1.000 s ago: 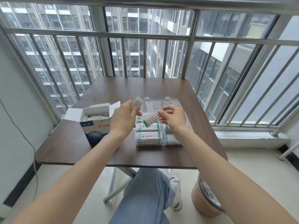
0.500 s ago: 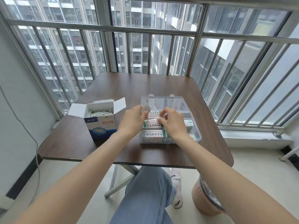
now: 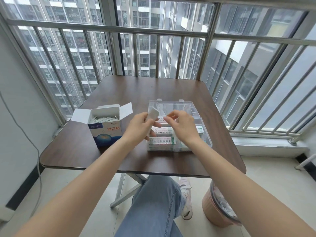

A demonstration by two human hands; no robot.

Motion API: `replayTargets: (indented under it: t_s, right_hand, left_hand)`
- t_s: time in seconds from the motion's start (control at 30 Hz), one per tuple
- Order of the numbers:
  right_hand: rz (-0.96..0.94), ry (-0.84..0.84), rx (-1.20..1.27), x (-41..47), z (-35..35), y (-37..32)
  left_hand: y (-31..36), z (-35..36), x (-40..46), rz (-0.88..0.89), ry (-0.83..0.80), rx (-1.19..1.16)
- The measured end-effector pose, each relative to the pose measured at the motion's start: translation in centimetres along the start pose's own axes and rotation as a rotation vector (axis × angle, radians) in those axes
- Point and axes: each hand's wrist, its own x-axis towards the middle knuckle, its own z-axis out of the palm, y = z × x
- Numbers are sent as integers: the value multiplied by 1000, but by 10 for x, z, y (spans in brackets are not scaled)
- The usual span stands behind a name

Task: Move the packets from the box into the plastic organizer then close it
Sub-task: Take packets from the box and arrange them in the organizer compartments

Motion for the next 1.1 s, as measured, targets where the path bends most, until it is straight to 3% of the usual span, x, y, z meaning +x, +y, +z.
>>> replayTargets:
  t_s: [0.1,0.2,0.37,0.6,0.83,1.1]
  right_hand:
    - [64,-87,404,-6,-14,-7]
    - [117,-96,541,-9,-23,-5]
    - [201,-24,670,-9,-36,2]
    - [270,-120,1054,-19,-44,5]
    - [190,-105,546,-30,-29,16]
    - [-32,-76,-68,-36,-8,10]
  left_hand:
    - [5,-2,-7,12,-135,-163]
    - [13,2,-9,25,-197,-161]
    - [24,7,-9,-11,-151,-202]
    - [25,9,-13,-14,-52,-118]
    - [16,3,-16,-49,120,-18]
    - [13,-2,-28,-38,97,-36]
